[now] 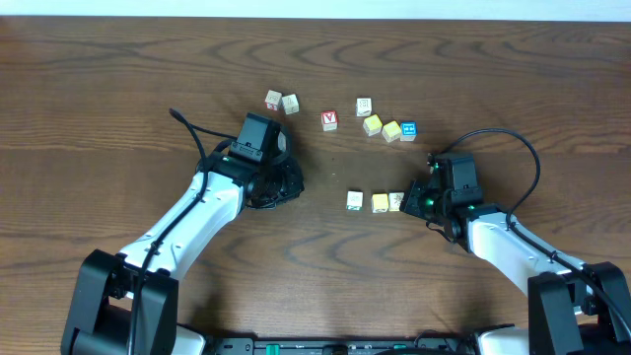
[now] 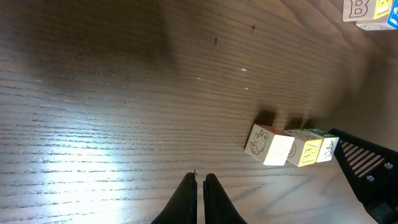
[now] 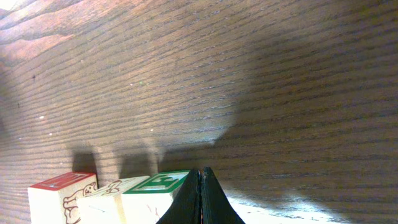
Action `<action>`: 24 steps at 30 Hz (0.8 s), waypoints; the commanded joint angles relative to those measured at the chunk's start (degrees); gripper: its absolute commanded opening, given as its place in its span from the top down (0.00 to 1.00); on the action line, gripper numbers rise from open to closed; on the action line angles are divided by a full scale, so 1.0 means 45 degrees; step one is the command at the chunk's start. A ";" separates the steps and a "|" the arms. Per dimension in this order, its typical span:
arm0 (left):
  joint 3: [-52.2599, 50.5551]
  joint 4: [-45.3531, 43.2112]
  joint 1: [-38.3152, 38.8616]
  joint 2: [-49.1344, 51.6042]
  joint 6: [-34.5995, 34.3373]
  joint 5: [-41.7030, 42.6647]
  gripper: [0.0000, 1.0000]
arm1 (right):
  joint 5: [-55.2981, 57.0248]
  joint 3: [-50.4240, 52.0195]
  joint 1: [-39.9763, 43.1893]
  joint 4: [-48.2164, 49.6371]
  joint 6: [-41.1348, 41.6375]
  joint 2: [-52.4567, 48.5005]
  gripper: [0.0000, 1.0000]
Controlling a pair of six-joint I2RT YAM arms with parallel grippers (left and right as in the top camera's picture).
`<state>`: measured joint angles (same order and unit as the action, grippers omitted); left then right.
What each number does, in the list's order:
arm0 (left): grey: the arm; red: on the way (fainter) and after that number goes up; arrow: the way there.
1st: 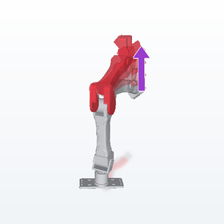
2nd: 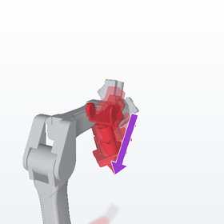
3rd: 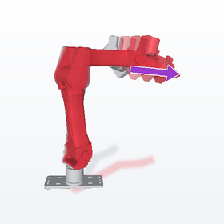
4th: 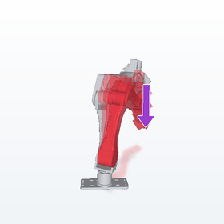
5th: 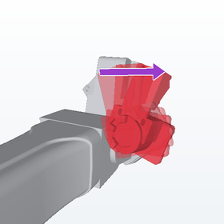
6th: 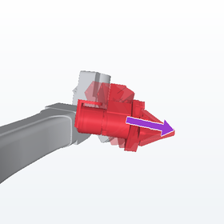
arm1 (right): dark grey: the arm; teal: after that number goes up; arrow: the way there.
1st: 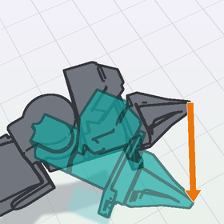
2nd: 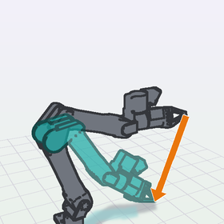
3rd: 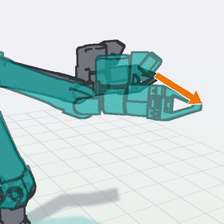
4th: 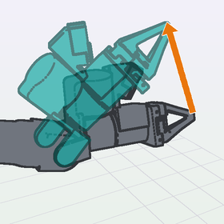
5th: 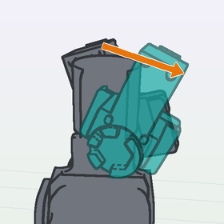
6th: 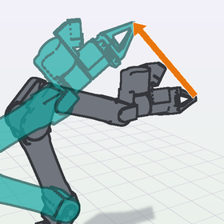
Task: Lift 3 blocks
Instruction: 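Move the right gripper to the green-bordered block at the row's right end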
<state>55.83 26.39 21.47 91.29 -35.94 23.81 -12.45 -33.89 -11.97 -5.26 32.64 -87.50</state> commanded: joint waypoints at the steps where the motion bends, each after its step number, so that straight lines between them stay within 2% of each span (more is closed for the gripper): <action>1: -0.0112 0.0029 -0.0029 -0.0068 0.0228 -0.0121 0.93 | -0.0277 0.0058 -0.0102 0.0019 -0.0117 -0.0083 0.99; 24: -0.0112 0.0029 -0.0029 -0.0068 0.0223 -0.0117 0.92 | -0.0588 0.0058 -0.0102 -0.0107 0.0029 -0.0083 0.99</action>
<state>55.83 26.39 21.47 91.29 -35.92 23.81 -14.22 -33.89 -11.97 -5.58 32.67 -87.50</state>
